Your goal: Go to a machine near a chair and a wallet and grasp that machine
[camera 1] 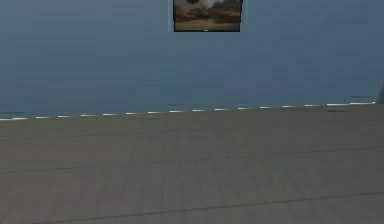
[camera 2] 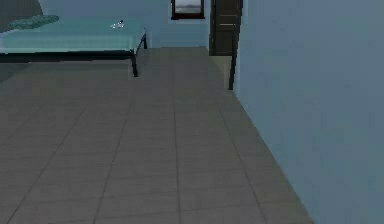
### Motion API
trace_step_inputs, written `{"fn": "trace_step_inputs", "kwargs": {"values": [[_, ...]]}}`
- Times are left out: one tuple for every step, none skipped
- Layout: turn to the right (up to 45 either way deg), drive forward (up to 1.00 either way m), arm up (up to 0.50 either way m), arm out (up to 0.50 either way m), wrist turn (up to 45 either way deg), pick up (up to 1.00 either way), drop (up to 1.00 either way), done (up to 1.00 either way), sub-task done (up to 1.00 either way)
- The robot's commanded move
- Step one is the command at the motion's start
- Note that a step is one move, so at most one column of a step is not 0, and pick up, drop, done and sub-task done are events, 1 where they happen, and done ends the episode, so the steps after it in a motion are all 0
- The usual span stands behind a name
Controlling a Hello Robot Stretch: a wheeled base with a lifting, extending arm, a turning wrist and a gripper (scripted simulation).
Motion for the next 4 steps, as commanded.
{"fn": "trace_step_inputs", "kwargs": {"values": [[0.0,0.35,0.0,0.0,0.0,0.0,0.0,0.0,0.0],[-45.0,0.0,0.0,0.0,0.0,0.0,0.0,0.0,0.0],[-15.0,0.0,0.0,0.0,0.0,0.0,0.0,0.0,0.0],[0.0,0.6,0.0,0.0,0.0,0.0,0.0,0.0,0.0]]}}
